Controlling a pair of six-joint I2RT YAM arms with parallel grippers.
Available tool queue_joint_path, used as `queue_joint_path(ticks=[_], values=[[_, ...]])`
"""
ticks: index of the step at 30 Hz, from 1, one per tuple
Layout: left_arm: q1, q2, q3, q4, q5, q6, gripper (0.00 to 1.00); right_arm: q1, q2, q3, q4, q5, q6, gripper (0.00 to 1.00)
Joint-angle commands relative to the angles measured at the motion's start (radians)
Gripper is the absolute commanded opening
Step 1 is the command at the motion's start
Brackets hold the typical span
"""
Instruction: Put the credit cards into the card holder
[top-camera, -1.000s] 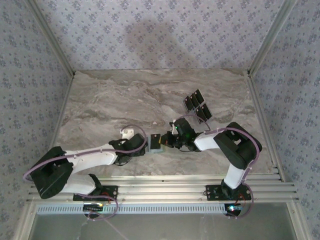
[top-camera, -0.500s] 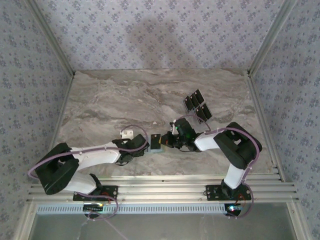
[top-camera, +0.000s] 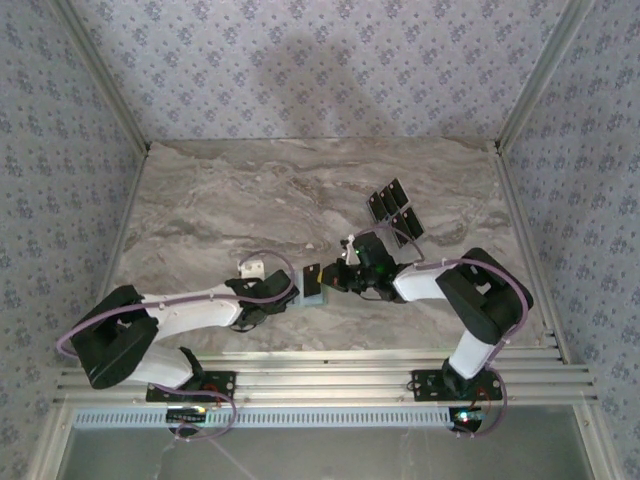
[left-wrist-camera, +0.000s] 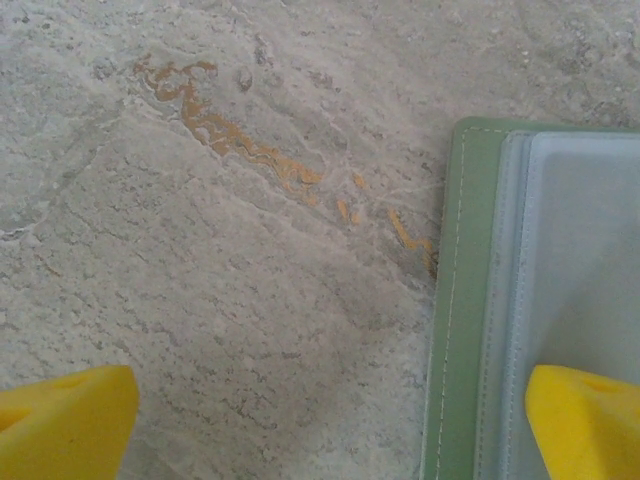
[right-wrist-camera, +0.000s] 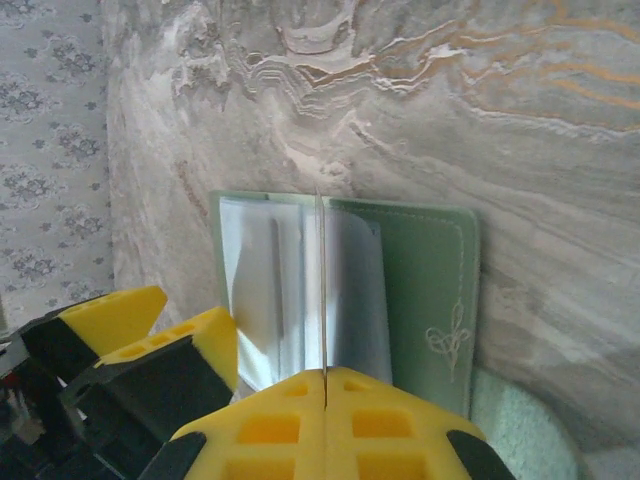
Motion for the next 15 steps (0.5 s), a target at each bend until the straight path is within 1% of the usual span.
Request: queue_joint_path(ticks=[1,9,15], values=[[-0.007,0.022,0.001,-0.087,-0.016,-0.013,0.99,0.020,-0.027,0.028,-0.036,-0.008,0.005,0.00],[-0.008,0.019,0.001,-0.089,-0.016,-0.017,0.99,0.055,0.017,0.049,0.004,-0.003,0.027,0.00],[-0.008,0.020,0.001,-0.088,-0.017,-0.013,0.99,0.060,0.045,0.059,0.022,-0.001,0.031,0.00]])
